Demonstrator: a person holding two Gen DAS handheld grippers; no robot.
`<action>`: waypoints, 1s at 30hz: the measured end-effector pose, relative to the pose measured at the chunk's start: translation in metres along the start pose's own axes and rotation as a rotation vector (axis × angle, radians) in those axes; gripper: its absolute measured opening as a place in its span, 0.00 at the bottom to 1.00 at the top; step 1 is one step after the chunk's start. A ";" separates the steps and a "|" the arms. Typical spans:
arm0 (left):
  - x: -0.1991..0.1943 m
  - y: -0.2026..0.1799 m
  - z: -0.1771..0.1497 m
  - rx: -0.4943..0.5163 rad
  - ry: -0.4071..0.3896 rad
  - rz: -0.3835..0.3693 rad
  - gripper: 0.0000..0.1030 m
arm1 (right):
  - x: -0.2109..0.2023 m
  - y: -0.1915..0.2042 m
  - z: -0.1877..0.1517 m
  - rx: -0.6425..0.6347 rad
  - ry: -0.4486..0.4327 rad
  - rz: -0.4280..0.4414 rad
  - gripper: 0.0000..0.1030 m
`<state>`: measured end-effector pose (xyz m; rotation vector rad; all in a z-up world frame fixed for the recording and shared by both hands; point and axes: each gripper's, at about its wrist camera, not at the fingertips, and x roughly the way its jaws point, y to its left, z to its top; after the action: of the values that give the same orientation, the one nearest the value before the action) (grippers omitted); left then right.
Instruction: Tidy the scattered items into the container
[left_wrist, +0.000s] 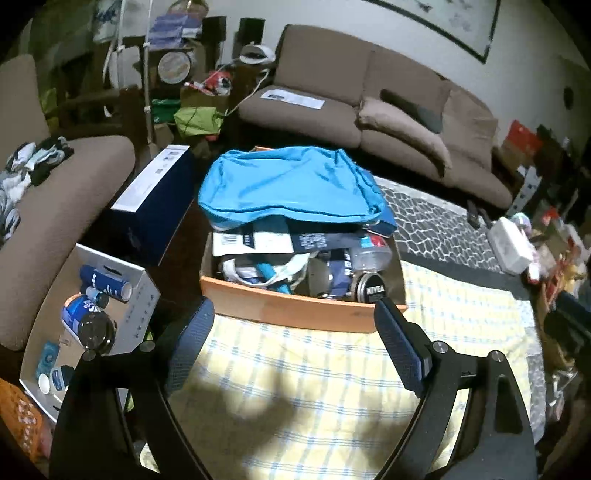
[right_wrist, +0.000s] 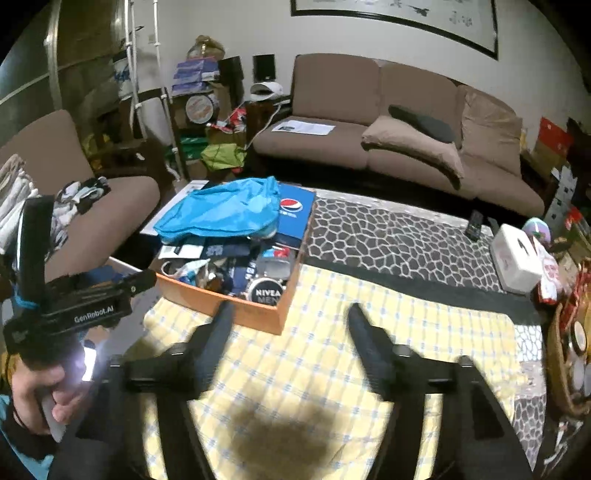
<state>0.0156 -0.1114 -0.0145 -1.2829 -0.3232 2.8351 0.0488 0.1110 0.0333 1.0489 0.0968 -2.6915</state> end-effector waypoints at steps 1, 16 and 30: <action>0.000 -0.004 0.000 0.003 -0.006 -0.001 0.88 | 0.002 -0.002 -0.003 0.021 0.005 0.002 0.79; -0.003 -0.030 -0.001 0.060 -0.033 0.079 0.99 | -0.003 0.023 0.002 -0.037 0.145 -0.281 0.99; -0.003 -0.034 -0.006 0.093 -0.023 0.094 0.99 | -0.020 0.026 0.001 0.042 0.107 -0.127 0.99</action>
<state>0.0196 -0.0776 -0.0097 -1.2819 -0.1321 2.9049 0.0691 0.0901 0.0486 1.2387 0.1306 -2.7600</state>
